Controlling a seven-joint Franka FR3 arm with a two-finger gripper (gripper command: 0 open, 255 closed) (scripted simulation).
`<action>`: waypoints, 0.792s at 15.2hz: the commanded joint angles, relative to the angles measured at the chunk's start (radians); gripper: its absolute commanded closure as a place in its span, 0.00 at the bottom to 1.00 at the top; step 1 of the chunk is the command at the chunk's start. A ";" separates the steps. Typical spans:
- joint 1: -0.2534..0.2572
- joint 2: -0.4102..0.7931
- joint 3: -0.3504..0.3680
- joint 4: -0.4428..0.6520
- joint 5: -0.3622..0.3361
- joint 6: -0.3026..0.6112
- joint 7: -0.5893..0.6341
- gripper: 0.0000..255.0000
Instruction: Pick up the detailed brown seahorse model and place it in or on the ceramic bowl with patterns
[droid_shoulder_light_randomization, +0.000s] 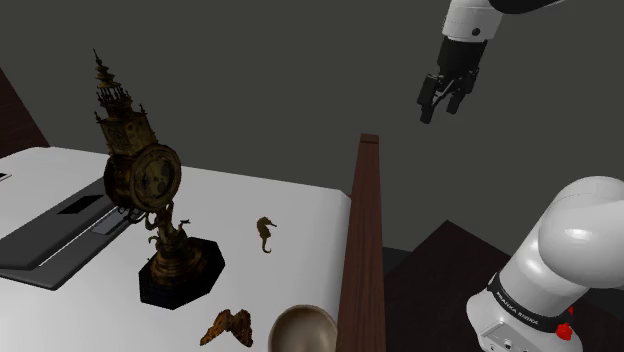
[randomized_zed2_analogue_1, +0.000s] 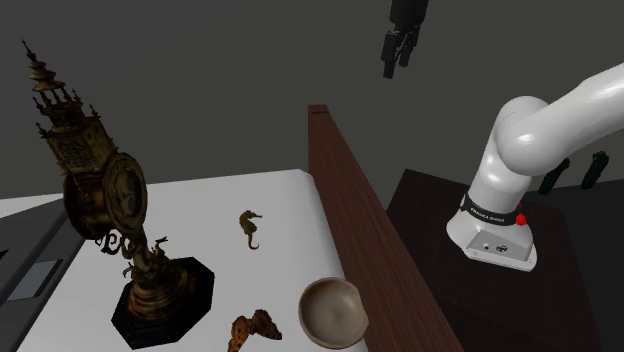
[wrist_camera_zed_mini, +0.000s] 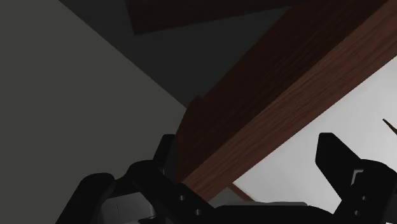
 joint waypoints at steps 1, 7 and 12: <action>0.000 0.000 0.000 0.000 0.000 0.000 0.000 0.00; 0.050 0.205 0.019 0.026 0.037 0.143 -0.017 0.00; 0.089 0.386 0.038 0.078 0.067 0.243 -0.037 0.00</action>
